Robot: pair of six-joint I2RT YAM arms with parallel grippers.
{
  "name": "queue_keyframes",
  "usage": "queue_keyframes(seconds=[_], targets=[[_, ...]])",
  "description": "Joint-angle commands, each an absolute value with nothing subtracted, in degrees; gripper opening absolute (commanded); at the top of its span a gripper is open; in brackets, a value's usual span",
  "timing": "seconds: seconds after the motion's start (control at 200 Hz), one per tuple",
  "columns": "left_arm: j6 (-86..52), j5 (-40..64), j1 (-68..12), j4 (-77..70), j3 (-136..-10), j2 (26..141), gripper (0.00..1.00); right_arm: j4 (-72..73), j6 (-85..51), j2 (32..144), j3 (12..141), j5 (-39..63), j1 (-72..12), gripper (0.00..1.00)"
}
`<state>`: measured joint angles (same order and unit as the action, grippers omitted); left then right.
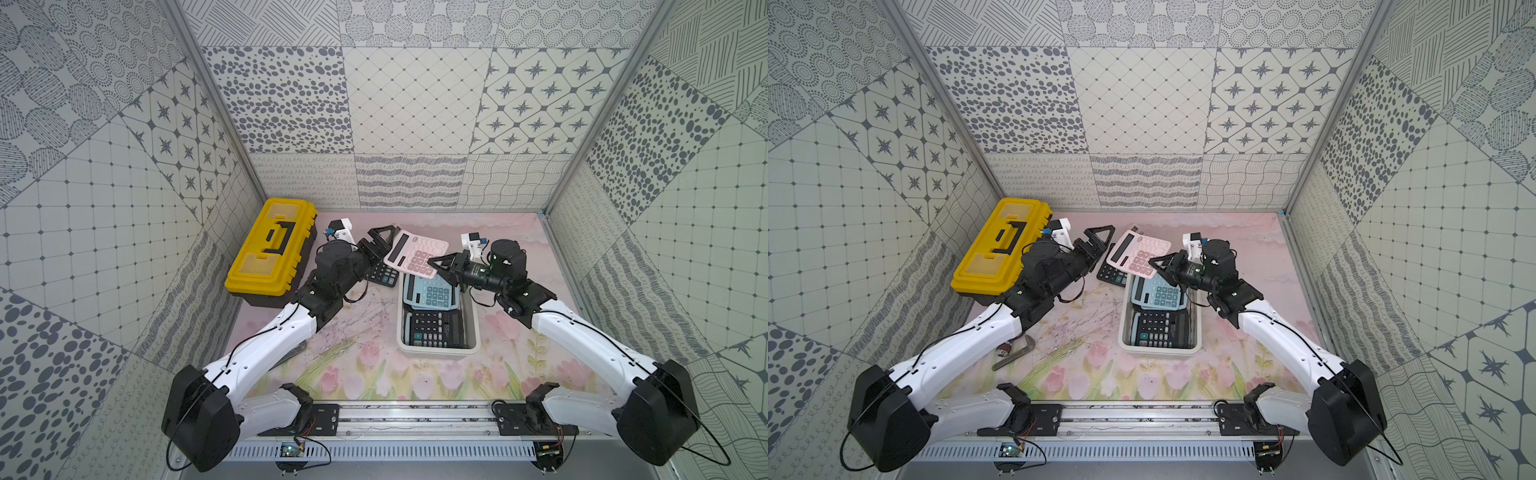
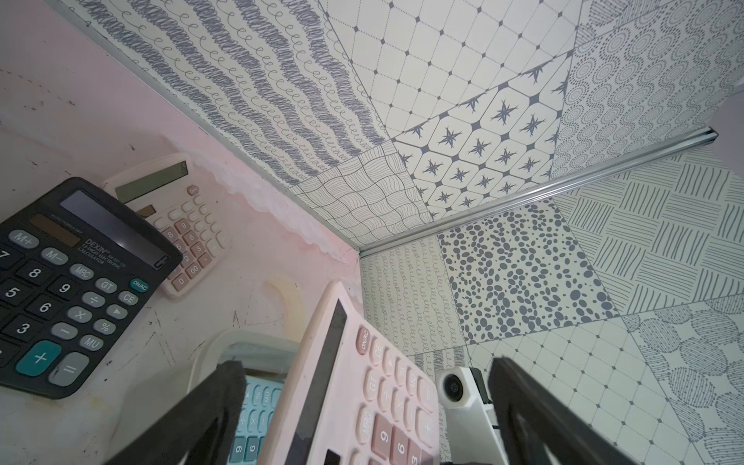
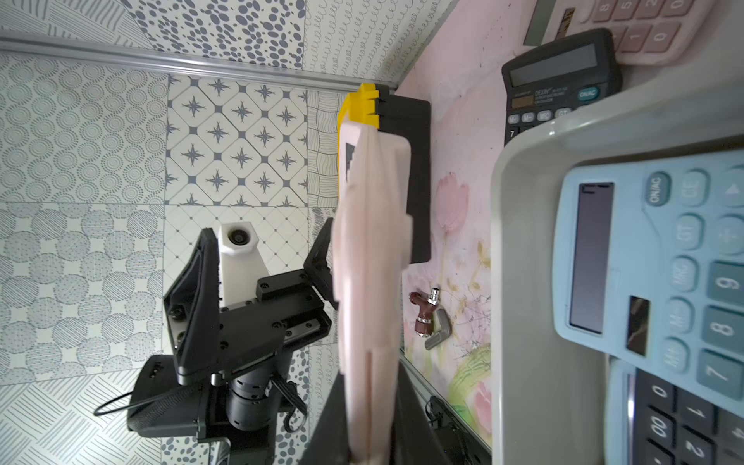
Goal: Put the calculator in the storage box
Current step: Pick up the calculator from the center of the board, then place the calculator in the storage box.
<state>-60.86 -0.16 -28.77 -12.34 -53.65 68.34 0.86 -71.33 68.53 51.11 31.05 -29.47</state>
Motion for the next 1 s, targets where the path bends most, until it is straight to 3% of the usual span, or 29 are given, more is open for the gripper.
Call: queue_keyframes(seconds=[0.0,0.325,0.685,0.996], targets=[[-53.2,3.6,-28.4,3.4,-56.1,65.2,1.00,-8.4,-64.1,65.7,53.4,34.4,-28.8,0.00],[-44.1,2.5,-27.6,15.1,-56.3,59.4,1.00,-25.1,-56.8,61.8,51.0,40.4,-27.8,0.00],[-45.1,5.2,-25.7,13.3,-54.4,61.5,1.00,-37.2,-51.5,57.2,49.8,38.2,-27.8,0.00],[-46.0,7.2,-24.7,12.4,-53.6,62.6,1.00,-40.0,-47.8,60.7,48.5,37.1,-28.9,0.00]])
